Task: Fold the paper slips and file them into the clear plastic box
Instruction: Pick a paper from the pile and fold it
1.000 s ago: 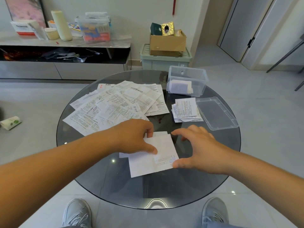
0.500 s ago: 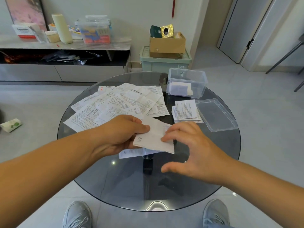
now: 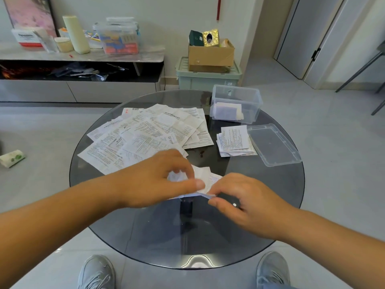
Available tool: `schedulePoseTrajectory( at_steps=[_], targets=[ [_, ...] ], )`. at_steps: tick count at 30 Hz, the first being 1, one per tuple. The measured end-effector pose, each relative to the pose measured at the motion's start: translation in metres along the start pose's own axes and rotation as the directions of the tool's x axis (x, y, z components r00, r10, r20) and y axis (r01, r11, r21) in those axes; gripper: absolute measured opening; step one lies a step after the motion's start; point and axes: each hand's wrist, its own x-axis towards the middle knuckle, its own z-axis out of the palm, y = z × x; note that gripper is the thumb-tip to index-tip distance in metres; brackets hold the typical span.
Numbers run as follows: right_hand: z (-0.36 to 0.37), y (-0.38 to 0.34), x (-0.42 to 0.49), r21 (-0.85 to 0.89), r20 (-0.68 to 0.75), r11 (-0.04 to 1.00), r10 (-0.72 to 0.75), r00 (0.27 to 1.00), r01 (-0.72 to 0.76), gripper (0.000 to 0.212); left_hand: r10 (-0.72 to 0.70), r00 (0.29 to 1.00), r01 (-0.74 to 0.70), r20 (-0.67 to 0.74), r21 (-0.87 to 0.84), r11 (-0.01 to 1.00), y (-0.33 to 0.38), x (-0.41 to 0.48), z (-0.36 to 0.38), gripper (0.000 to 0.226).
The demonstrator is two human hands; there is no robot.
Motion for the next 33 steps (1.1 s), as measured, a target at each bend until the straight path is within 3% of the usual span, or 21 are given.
schedulePoseTrajectory(
  at_steps=[3, 5, 8, 10, 12, 15, 20, 25, 33],
  targets=[
    [0.002, 0.002, -0.001, 0.012, -0.022, 1.000, 0.014, 1.000, -0.013, 0.043, 0.065, 0.991, -0.082, 0.120, 0.145, 0.986, -0.008, -0.005, 0.007, 0.044],
    [0.003, 0.003, -0.002, 0.039, -0.046, 0.998, 0.041, 0.998, -0.039, 0.038, 0.104, 0.992, -0.118, 0.067, 0.243, 0.963, -0.015, -0.003, 0.017, 0.031],
    [0.002, 0.003, -0.002, 0.113, -0.054, 0.985, 0.139, 0.989, -0.133, 0.019, 0.117, 0.993, -0.105, -0.035, 0.243, 0.964, -0.018, 0.002, 0.023, 0.015],
    [0.002, 0.003, 0.002, 0.174, -0.088, 0.967, 0.202, 0.975, -0.184, 0.025, 0.102, 0.992, -0.080, -0.075, 0.258, 0.963, -0.015, 0.007, 0.025, 0.020],
    [0.004, 0.004, 0.009, 0.179, -0.116, 0.953, 0.265, 0.957, -0.243, 0.047, 0.076, 0.991, -0.045, -0.107, 0.265, 0.963, -0.013, 0.014, 0.029, 0.026],
    [0.006, 0.006, 0.018, 0.067, -0.117, 0.947, 0.320, 0.940, -0.314, 0.069, 0.007, 0.990, 0.032, -0.140, 0.275, 0.961, -0.014, 0.026, 0.036, 0.032],
    [0.004, 0.009, 0.028, -0.052, -0.063, 0.941, 0.332, 0.941, -0.335, 0.073, -0.072, 0.990, 0.093, -0.124, 0.175, 0.980, -0.023, 0.040, 0.030, 0.068],
    [0.000, 0.008, 0.029, -0.097, 0.018, 0.944, 0.320, 0.947, -0.316, 0.068, 0.016, 0.998, 0.001, -0.065, 0.248, 0.969, -0.033, 0.040, 0.031, 0.056],
    [-0.013, 0.010, 0.036, -0.094, 0.131, 0.910, 0.413, 0.901, -0.403, 0.071, -0.015, 0.999, 0.010, 0.035, 0.137, 0.991, -0.036, 0.041, 0.022, 0.052]
  ],
)
